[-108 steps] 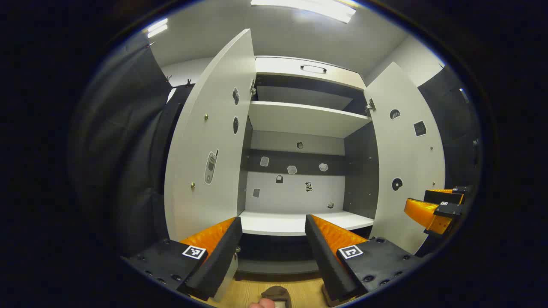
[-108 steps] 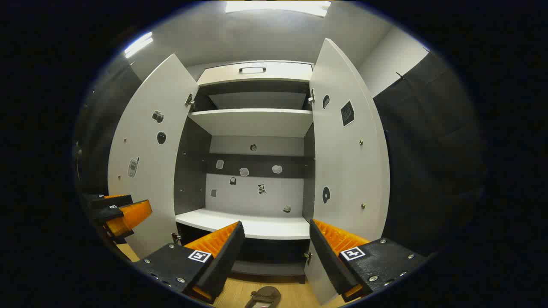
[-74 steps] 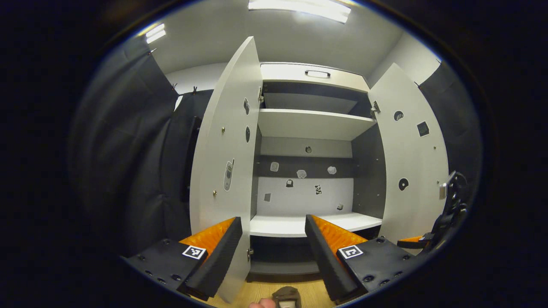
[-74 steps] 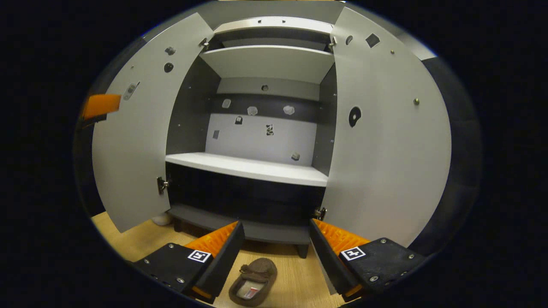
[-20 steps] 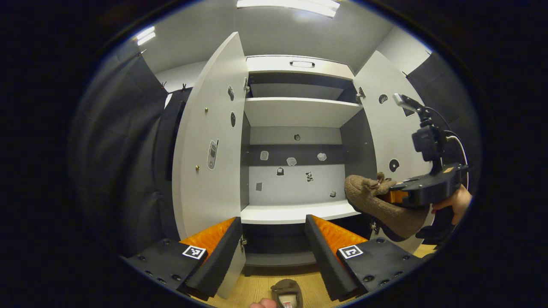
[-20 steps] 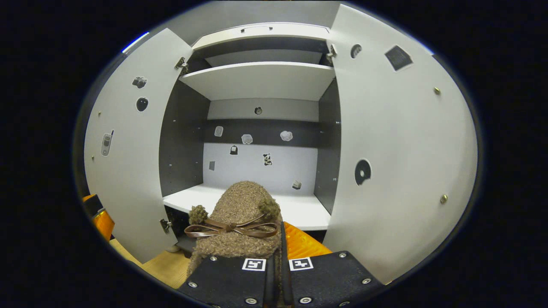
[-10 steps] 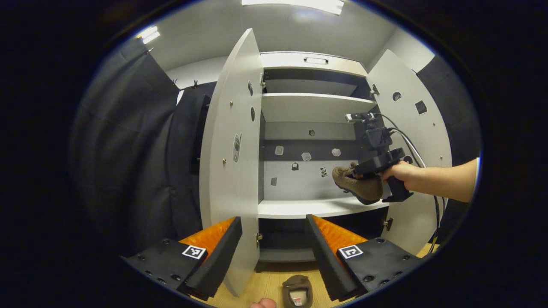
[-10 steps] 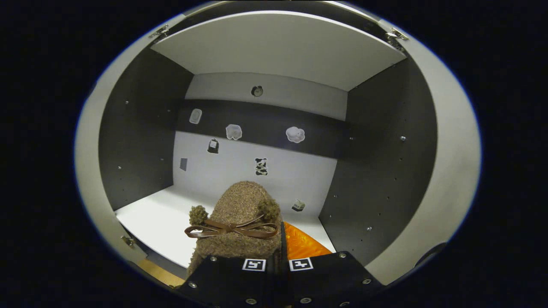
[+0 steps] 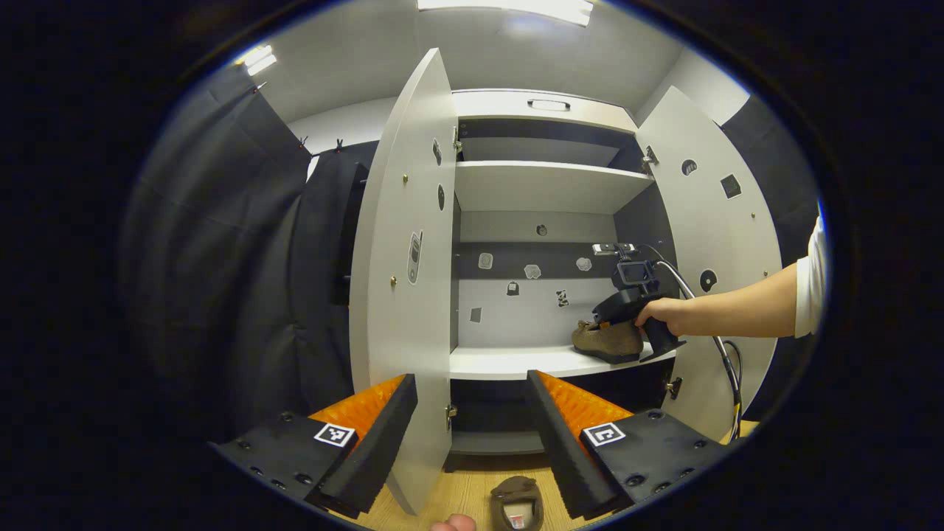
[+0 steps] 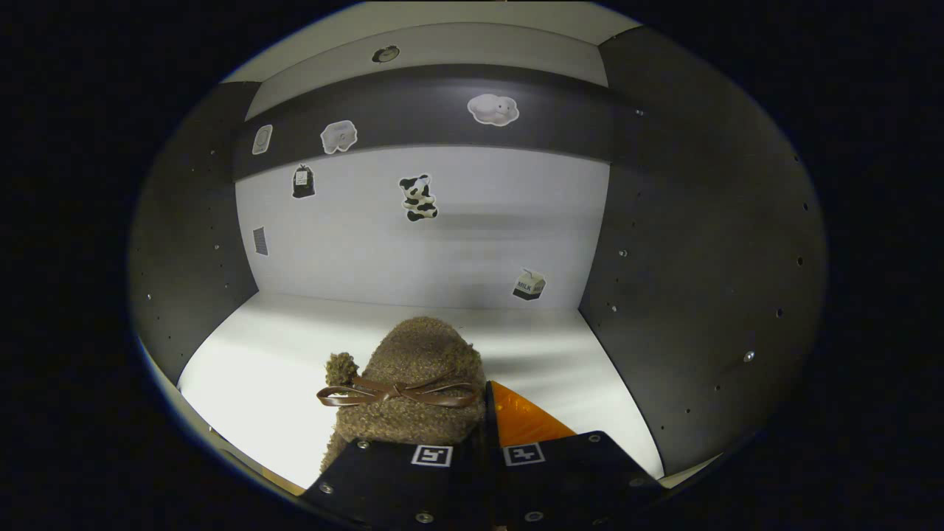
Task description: Grab one shoe with the right hand and put it into the shoe cabinet, grab the other shoe with the left hand and put it into the shoe cabinet; then close the right door with the right hand and the left door with the left hand.
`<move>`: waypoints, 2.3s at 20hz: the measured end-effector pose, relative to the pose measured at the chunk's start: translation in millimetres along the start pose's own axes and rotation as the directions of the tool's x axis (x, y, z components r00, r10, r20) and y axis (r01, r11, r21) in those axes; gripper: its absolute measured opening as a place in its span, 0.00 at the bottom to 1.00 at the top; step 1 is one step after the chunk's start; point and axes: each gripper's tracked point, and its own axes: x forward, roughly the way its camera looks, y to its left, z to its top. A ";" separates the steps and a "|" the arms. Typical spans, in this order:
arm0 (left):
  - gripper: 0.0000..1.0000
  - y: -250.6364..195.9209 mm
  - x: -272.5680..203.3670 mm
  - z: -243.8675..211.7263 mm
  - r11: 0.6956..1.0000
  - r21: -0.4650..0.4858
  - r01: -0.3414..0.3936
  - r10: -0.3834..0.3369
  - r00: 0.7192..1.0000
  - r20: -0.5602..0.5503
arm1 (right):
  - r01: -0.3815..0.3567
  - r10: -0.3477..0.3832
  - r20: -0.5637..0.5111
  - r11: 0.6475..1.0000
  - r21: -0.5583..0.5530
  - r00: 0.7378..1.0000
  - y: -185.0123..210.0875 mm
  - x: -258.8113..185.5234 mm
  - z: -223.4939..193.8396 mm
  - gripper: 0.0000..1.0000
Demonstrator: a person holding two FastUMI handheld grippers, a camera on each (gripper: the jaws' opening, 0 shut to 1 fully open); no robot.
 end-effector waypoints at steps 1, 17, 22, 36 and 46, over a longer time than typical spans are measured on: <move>0.97 -0.3 0.1 -1.2 1.000 -0.003 0.001 -0.001 1.000 -0.005 | 0.000 0.000 -0.001 1.000 0.000 1.000 -3.1 -0.6 0.2 0.17; 0.97 -20.5 2.4 0.9 0.999 -0.021 0.050 -0.050 0.999 0.007 | -0.087 0.097 0.156 0.993 -0.074 0.983 4.3 -112.8 32.3 0.93; 0.94 -28.0 8.7 -1.0 0.997 -0.024 0.071 -0.072 0.997 -0.002 | -0.129 0.142 0.318 0.990 -0.060 0.937 16.4 -190.0 53.1 0.93; 0.97 -33.9 4.1 -67.9 0.997 -0.018 0.080 -0.082 0.984 -0.158 | -0.076 0.089 0.498 0.996 -0.045 0.863 -22.5 -303.5 -50.5 0.93; 0.98 -40.5 -11.1 -224.9 0.985 -0.016 0.174 -0.162 0.871 -0.464 | -0.099 0.082 0.507 0.995 0.008 0.858 -29.8 -327.5 -124.8 0.94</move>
